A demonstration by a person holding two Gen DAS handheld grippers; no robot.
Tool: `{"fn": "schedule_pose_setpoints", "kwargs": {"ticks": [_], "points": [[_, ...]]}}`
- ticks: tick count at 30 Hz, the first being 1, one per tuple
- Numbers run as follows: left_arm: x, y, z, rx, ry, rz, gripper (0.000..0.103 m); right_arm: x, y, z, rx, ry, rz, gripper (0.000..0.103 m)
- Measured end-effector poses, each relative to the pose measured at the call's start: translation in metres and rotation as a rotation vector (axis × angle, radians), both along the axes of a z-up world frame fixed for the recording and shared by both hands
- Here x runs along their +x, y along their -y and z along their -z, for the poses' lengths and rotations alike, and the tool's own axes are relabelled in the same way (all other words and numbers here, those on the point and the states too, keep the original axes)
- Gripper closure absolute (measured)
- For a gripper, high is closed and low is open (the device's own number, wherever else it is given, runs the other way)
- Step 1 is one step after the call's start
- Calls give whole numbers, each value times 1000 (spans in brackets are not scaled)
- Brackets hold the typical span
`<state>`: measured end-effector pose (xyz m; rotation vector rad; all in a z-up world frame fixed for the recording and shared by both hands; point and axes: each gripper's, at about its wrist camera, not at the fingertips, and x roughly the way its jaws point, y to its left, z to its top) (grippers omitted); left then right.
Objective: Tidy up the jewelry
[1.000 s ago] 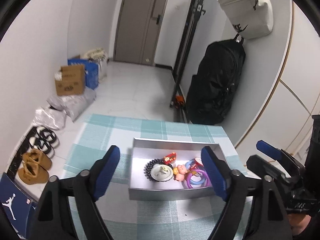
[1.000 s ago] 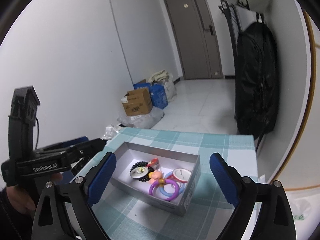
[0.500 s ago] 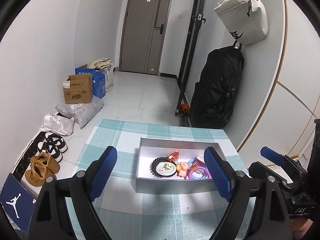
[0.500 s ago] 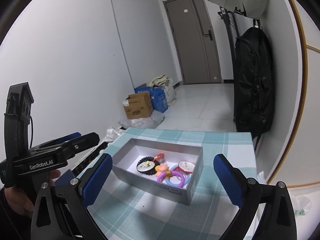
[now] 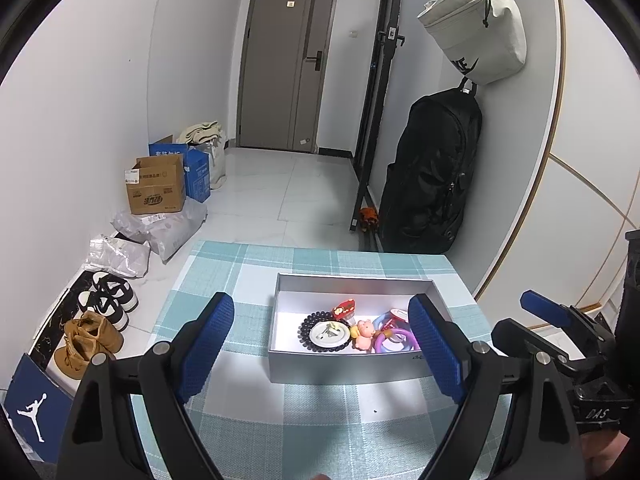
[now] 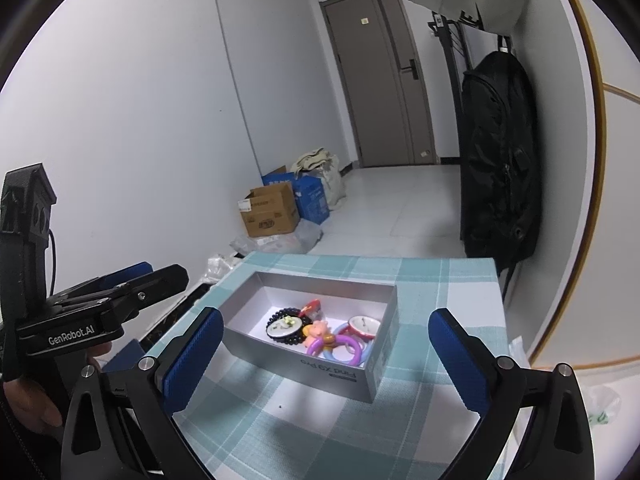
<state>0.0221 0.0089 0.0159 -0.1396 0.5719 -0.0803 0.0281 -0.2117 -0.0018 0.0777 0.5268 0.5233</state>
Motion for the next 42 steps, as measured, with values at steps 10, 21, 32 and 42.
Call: {"fn": "schedule_pose_setpoints", "kwargs": {"ticks": [10, 21, 32, 42], "points": [[0, 0, 0, -4, 3, -2, 17, -2, 0, 0, 2, 3, -1, 0], [0, 1, 0, 0, 9, -4, 17, -2, -1, 0, 0, 3, -2, 0], [-1, -1, -1, -14, 15, -2, 17, -1, -1, 0, -5, -3, -5, 0], [-1, -2, -2, -16, 16, -3, 17, 0, -1, 1, -7, -6, -7, 0]]}}
